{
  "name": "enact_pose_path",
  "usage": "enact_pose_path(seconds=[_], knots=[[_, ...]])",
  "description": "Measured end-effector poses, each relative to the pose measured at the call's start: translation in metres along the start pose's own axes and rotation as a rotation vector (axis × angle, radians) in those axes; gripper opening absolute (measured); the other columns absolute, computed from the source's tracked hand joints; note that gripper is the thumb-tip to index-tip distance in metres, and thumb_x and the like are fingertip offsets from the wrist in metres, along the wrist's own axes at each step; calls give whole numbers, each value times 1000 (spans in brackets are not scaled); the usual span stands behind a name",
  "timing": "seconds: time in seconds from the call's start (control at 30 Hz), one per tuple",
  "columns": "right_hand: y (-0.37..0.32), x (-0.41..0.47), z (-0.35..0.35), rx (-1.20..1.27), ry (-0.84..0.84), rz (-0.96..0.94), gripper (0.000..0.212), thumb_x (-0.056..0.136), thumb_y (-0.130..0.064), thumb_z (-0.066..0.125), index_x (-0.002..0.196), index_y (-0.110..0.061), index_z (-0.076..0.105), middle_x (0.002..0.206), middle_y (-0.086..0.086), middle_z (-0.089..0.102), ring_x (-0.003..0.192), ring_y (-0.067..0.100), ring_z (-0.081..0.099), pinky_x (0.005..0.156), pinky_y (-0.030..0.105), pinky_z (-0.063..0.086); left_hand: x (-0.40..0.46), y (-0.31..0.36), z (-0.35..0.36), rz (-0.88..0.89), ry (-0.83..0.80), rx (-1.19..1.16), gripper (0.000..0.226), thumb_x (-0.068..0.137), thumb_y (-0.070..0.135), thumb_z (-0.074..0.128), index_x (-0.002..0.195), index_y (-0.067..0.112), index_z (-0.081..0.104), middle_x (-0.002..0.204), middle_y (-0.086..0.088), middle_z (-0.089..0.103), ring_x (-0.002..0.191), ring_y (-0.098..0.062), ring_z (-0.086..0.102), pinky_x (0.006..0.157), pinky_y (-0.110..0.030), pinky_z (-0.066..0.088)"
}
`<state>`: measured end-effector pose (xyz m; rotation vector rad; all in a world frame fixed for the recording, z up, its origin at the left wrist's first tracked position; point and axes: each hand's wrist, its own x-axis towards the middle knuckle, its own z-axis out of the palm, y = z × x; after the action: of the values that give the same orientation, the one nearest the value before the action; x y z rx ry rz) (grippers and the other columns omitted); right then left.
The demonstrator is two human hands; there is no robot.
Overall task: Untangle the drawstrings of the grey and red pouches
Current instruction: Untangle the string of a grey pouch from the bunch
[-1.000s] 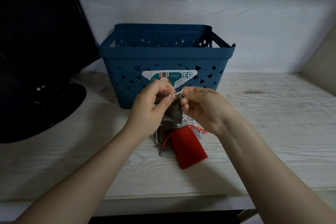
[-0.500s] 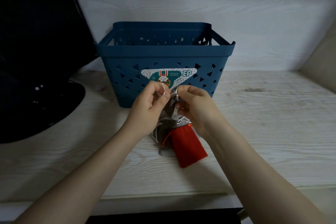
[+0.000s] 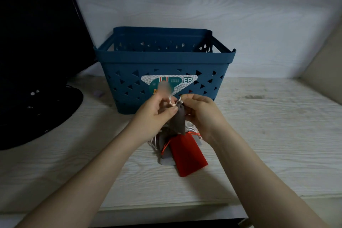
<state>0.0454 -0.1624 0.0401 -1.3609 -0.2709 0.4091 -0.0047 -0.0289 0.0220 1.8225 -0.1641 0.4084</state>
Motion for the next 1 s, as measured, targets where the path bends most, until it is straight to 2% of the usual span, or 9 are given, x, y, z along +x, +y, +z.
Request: enact_pose_path(seconds=[0.1,0.17,0.3,0.47,0.63,0.73,0.87,0.93,1.0], knots=[[-8,3,-1,32,-47,-35,20,92,-3,46,76,-9,57,69,5,56,63,14,50,62,24,42,4,3,-1,88,-29,29,34,84,-2,61,80,30,51,97,12,60,89,1,59,82,-18,49],[-15,5,-1,47,-64,-47,20,93,-3,45,77,-8,56,68,5,53,61,14,48,59,23,41,7,5,-5,123,-57,36,35,83,-3,61,81,31,52,92,13,60,86,1,59,78,-15,47],[-31,9,5,67,-103,-80,19,94,-5,45,79,-9,57,69,4,57,59,14,52,58,23,45,19,19,-11,338,15,249,19,80,18,60,81,38,60,93,17,59,91,-3,58,77,-18,48],[-62,26,7,84,-49,-136,11,94,-11,49,93,-12,60,66,-2,60,63,13,54,65,26,46,43,44,-21,491,235,472,10,83,6,57,90,9,63,98,1,59,92,-13,59,78,-32,52],[-87,40,1,61,-15,-119,13,95,-12,50,91,-14,61,58,-5,57,55,12,51,54,21,46,76,61,-25,415,398,661,19,86,8,56,105,5,58,115,-8,53,98,-19,54,81,-26,42],[-87,42,-3,65,-5,-112,12,95,-10,48,94,-15,59,60,-4,57,54,11,52,56,23,45,94,61,-20,302,516,879,24,89,21,53,111,12,56,119,-7,54,112,-26,46,92,-37,31],[-80,41,-10,95,44,-109,14,95,-7,45,99,-14,56,62,-2,57,53,13,52,56,24,45,108,47,-11,50,358,1085,37,96,44,32,124,26,48,135,-1,46,129,-25,28,106,-45,13],[-77,38,-16,54,48,-119,14,95,-8,45,96,-13,58,61,-2,57,54,13,51,55,23,45,107,38,-13,61,314,1077,42,97,46,27,132,30,44,147,-1,34,136,-25,21,109,-46,8],[-73,34,-22,-29,34,-143,15,95,-7,46,90,-13,60,62,-2,57,55,13,50,54,20,45,99,34,-18,206,339,1007,46,96,45,30,135,25,44,149,-2,33,138,-24,20,109,-46,9]])
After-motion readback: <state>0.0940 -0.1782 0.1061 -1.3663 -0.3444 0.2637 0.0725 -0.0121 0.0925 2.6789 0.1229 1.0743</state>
